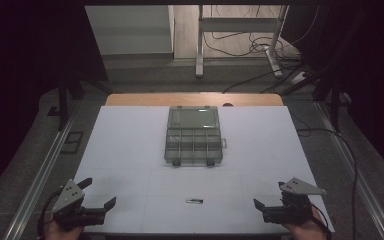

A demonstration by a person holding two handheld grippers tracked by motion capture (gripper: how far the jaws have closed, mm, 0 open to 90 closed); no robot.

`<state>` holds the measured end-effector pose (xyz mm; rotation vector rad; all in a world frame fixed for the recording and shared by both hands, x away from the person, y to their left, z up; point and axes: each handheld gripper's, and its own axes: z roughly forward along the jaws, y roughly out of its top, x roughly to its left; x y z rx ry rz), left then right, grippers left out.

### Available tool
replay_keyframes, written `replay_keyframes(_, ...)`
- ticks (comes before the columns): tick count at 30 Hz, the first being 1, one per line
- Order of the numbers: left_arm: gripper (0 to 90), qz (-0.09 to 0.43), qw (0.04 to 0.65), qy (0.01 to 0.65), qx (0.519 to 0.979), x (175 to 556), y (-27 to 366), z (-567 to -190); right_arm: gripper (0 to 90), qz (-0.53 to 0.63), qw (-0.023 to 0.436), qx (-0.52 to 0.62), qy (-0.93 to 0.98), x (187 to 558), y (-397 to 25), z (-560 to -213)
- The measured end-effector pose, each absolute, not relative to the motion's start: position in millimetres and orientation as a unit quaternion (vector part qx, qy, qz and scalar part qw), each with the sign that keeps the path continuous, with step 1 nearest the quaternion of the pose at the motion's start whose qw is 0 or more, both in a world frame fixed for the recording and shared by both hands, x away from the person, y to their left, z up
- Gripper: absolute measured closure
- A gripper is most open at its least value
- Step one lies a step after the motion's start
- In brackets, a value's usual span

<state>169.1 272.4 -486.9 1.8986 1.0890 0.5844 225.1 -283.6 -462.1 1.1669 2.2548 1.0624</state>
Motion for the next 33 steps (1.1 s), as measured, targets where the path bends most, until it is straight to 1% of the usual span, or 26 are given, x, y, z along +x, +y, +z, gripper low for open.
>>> replay_keyframes(11, 0.6, 0.233, 0.414, 0.421, 0.773, 168.6, 268.7, -487.1, 0.0, 0.37, 0.184, 0.431, 0.802, 229.2, -284.0, -463.1)
replay_keyframes(33, 0.8, 0.223, 0.418, 0.426, 0.771, 170.0, 271.2, -487.4, 0.0, 0.361, 0.158, 0.439, 0.808, 234.8, -284.0, -464.8)
